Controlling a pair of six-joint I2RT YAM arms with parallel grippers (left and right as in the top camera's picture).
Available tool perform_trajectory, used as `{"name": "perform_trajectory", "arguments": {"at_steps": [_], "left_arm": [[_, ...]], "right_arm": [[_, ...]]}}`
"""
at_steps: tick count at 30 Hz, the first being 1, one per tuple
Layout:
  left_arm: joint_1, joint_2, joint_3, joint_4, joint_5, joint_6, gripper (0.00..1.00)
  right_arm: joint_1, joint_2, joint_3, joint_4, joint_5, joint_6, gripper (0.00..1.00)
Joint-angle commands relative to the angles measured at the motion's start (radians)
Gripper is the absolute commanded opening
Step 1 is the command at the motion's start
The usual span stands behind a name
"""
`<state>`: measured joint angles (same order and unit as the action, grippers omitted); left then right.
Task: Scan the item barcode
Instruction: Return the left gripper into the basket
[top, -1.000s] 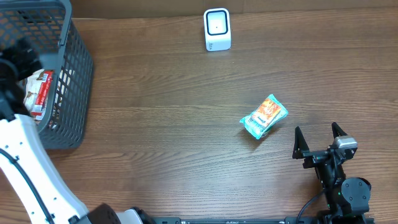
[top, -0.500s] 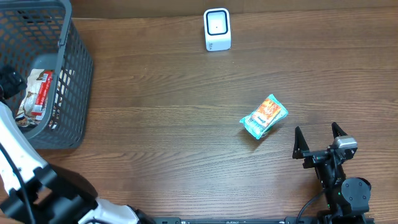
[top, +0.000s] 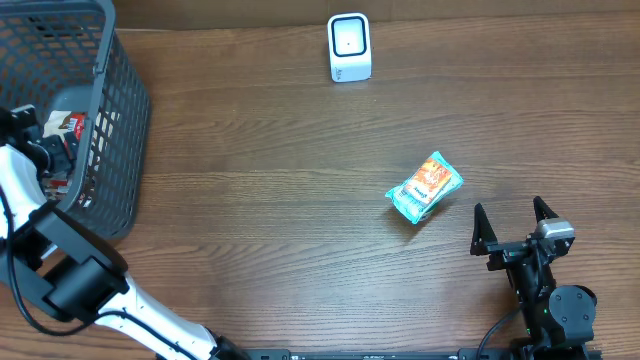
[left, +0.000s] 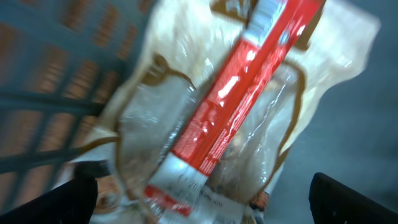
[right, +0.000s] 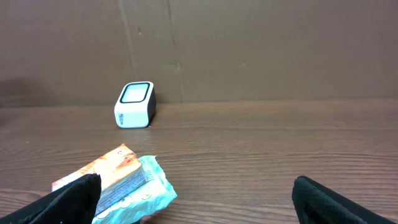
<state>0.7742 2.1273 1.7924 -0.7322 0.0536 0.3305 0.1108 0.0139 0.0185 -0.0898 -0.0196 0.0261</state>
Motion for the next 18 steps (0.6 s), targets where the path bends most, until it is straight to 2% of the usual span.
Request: {"name": "perform_trajectory", "arguments": {"at_steps": [1,15,18], "left_arm": [[-0.001,0.068,0.013,0.012,0.03,0.045,1.0],[-0.002,0.175,0.012,-0.004,0.051,0.058,0.99],[-0.002,0.174,0.012,-0.004,0.051,0.058,0.9]], "right_arm": [[-0.006,-0.011,-0.01,0.006,-0.001,-0.001,1.0],[-0.006,-0.011,-0.01,0.006,-0.001,-0.001,1.0],[-0.006,-0.011,-0.01,0.006,-0.001,-0.001,1.0]]}}
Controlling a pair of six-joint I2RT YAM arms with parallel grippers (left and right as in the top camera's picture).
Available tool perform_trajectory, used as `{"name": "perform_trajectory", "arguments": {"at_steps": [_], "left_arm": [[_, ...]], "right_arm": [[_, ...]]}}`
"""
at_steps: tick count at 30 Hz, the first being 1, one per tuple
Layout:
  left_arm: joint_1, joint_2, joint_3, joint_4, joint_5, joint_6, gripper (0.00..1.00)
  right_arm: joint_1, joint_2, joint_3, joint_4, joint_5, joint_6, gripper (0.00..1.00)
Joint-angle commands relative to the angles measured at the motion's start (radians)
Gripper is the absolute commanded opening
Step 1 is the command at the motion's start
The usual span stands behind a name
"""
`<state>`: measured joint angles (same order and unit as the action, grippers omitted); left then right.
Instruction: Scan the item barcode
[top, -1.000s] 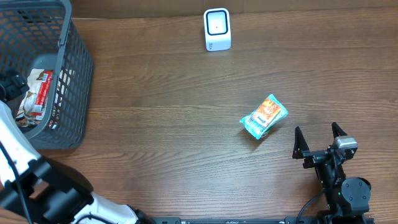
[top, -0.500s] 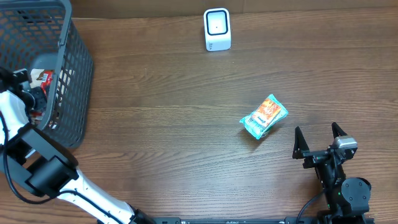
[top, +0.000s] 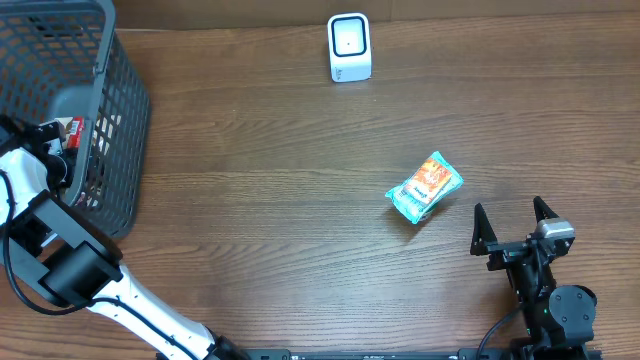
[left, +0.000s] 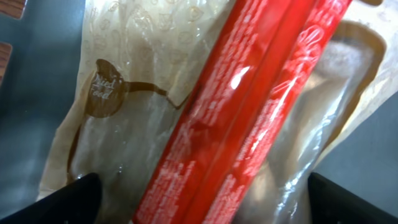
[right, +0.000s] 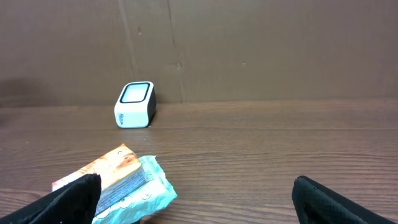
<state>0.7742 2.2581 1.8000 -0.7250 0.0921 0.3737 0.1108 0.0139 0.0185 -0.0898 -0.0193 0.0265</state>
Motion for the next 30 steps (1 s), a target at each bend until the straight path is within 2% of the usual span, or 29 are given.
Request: {"name": "perform_trajectory", "arguments": {"at_steps": [1,3,7,11,13,19,30], "left_arm": [[-0.002,0.043,0.005,-0.011,0.012,0.015,0.86],[-0.002,0.043,0.005,-0.012,0.012,0.015,0.76],[-0.002,0.043,0.005,-0.011,0.01,0.015,0.64],[-0.002,0.034,0.005,-0.01,0.009,0.016,0.41],[-0.002,0.022,0.013,-0.011,0.009,0.016,0.35],[-0.004,-0.058,0.025,-0.006,0.01,0.009,0.32],[-0.005,-0.361,0.03,0.045,0.01,-0.072,0.33]], "right_arm": [[-0.006,-0.011,-0.01,0.006,-0.002,-0.001,1.0],[-0.006,-0.011,-0.01,0.006,-0.002,-0.001,1.0],[-0.006,-0.011,-0.01,0.006,-0.002,-0.001,1.0],[-0.006,-0.011,-0.01,0.006,-0.002,-0.001,1.0],[-0.006,-0.011,-0.01,0.005,-0.002,-0.001,1.0],[-0.006,-0.011,-0.01,0.006,-0.002,-0.001,1.0],[-0.006,-0.011,-0.01,0.006,-0.002,-0.001,1.0]]}}
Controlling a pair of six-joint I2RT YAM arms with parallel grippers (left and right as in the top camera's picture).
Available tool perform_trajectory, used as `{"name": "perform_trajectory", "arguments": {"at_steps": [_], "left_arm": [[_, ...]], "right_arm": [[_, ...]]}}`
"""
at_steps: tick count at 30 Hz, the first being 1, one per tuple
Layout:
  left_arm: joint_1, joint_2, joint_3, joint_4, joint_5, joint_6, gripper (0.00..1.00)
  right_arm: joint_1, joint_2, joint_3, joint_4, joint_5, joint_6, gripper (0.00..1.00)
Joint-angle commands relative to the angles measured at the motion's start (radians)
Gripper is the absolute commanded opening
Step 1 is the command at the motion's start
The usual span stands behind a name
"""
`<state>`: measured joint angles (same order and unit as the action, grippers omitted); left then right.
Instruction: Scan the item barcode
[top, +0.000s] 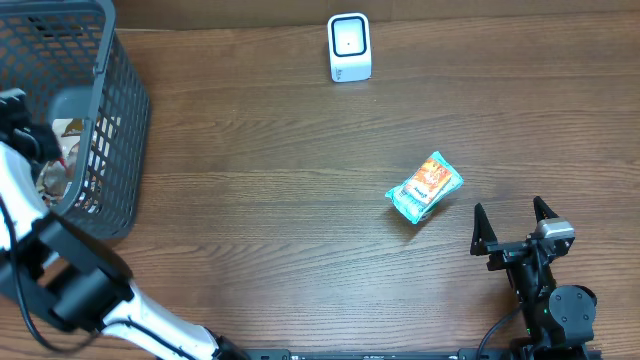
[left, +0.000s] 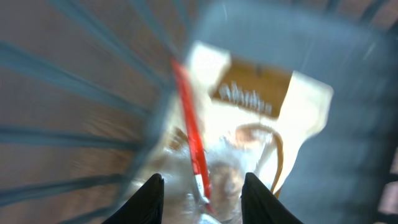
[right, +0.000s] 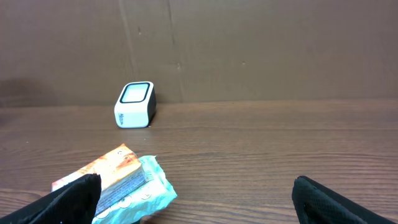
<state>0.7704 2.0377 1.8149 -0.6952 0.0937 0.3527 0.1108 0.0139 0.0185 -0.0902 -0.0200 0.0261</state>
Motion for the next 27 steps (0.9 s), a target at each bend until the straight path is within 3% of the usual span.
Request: {"name": "perform_trajectory", "arguments": {"at_steps": [1,10,11,13,15,27], "left_arm": [[-0.001,-0.165,0.015,0.016,0.009,-0.063,0.33],[0.0,-0.247,0.012,-0.025,0.01,-0.072,0.42],[0.0,-0.235,0.01,-0.033,0.011,-0.072,0.49],[0.0,-0.206,0.004,-0.038,0.011,-0.072,0.81],[0.0,-0.167,0.003,-0.042,0.011,-0.072,1.0],[0.0,0.111,0.003,-0.021,0.012,0.08,1.0]], "right_arm": [[-0.006,-0.011,-0.01,0.006,-0.001,-0.001,1.0],[-0.006,-0.011,-0.01,0.006,-0.001,-0.001,1.0],[-0.006,-0.011,-0.01,0.006,-0.001,-0.001,1.0],[-0.006,-0.011,-0.01,0.006,-0.001,-0.001,1.0],[-0.006,-0.011,-0.01,0.006,-0.001,-0.001,1.0],[-0.006,-0.011,-0.01,0.006,-0.001,-0.001,1.0]]}}
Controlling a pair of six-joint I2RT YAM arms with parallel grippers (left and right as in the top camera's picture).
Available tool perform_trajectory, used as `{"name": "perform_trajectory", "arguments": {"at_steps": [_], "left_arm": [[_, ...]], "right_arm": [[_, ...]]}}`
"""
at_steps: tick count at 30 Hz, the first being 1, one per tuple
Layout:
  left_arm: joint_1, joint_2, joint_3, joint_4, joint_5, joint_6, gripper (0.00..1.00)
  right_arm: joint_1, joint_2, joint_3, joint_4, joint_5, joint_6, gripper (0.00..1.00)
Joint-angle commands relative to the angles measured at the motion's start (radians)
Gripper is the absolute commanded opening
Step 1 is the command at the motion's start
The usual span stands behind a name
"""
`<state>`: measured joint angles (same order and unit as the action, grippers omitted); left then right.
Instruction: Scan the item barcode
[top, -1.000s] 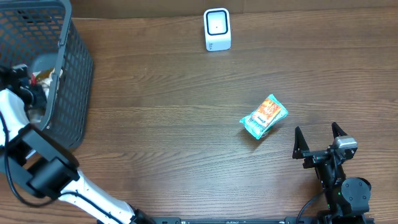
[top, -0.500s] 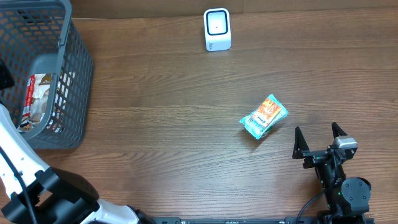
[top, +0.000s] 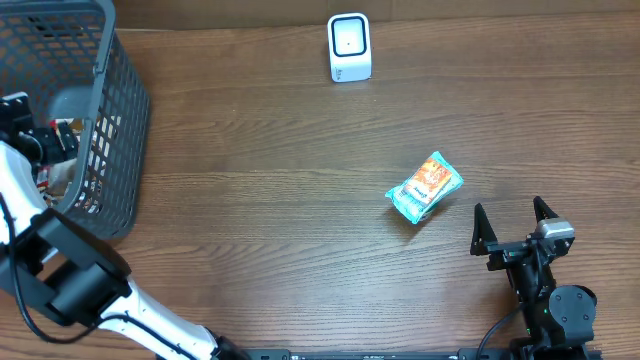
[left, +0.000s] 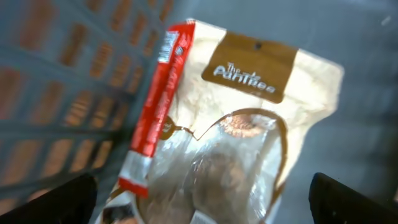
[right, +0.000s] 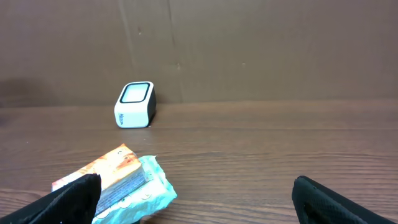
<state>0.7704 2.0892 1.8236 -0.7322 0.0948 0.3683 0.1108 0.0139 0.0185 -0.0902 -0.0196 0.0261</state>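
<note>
My left gripper (top: 38, 135) is inside the grey mesh basket (top: 118, 120) at the far left. It is open, its fingertips wide apart (left: 205, 208), and it hangs over a cream-and-brown snack pouch (left: 249, 130) with a red stick pack (left: 155, 112) lying along the pouch's left edge. Nothing is between the fingers. A teal-and-orange packet (top: 425, 186) lies on the table right of centre, and it also shows as the packet (right: 112, 183) just ahead of my right gripper (right: 193, 205). My right gripper (top: 512, 228) is open and empty. The white scanner (top: 349, 47) stands at the back.
The basket's mesh wall (left: 62, 93) rises close on the left of the pouch, and other packets lie in the basket. A brown cardboard wall (right: 249, 50) backs the wooden table (top: 260, 220) behind the scanner (right: 134, 104).
The left gripper's fingers stood closer together and the view was blurred; now they are wide apart and the pouch with the red pack sits sharper and nearer. The right arm has not moved.
My left gripper was open over the pouch and red pack in the basket. Then it was right down against them. Then it was farther back with narrower fingers, and now it is open above them again. The packet, scanner and right gripper stayed put.
</note>
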Motion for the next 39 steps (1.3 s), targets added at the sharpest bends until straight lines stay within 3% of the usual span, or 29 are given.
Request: {"name": "perform_trajectory", "arguments": {"at_steps": [1,13,25,28,32,34,35,36,38,39], "left_arm": [[0.0,0.079,-0.005,0.024,0.011,0.073,0.99],[0.011,0.181,-0.005,0.113,0.038,0.112,0.99],[0.015,0.262,-0.005,0.109,0.034,0.144,1.0],[0.014,0.261,-0.005,0.106,0.034,0.144,0.69],[0.014,0.261,-0.005,0.097,0.037,0.144,0.16],[0.014,0.261,-0.005,0.095,0.037,0.141,0.04],[0.014,0.261,-0.003,0.098,0.037,0.141,0.04],[0.014,0.259,0.001,0.097,0.037,0.141,0.13],[0.014,0.249,0.015,0.093,0.036,0.133,0.63],[0.014,0.241,0.025,0.092,0.037,0.121,0.73]], "right_arm": [[-0.006,-0.011,-0.01,0.006,-0.001,-0.001,1.0],[-0.006,-0.011,-0.01,0.006,-0.001,-0.001,1.0],[-0.006,-0.011,-0.01,0.006,-0.001,-0.001,1.0],[-0.006,-0.011,-0.01,0.006,-0.001,-0.001,1.0],[-0.006,-0.011,-0.01,0.006,-0.001,-0.001,1.0],[-0.006,-0.011,-0.01,0.006,-0.001,-0.001,1.0],[-0.006,-0.011,-0.01,0.006,-0.001,-0.001,1.0],[-0.006,-0.011,-0.01,0.006,-0.001,-0.001,1.0],[-0.006,-0.011,-0.01,0.006,-0.001,-0.001,1.0],[-0.006,-0.011,-0.01,0.006,-0.001,-0.001,1.0]]}}
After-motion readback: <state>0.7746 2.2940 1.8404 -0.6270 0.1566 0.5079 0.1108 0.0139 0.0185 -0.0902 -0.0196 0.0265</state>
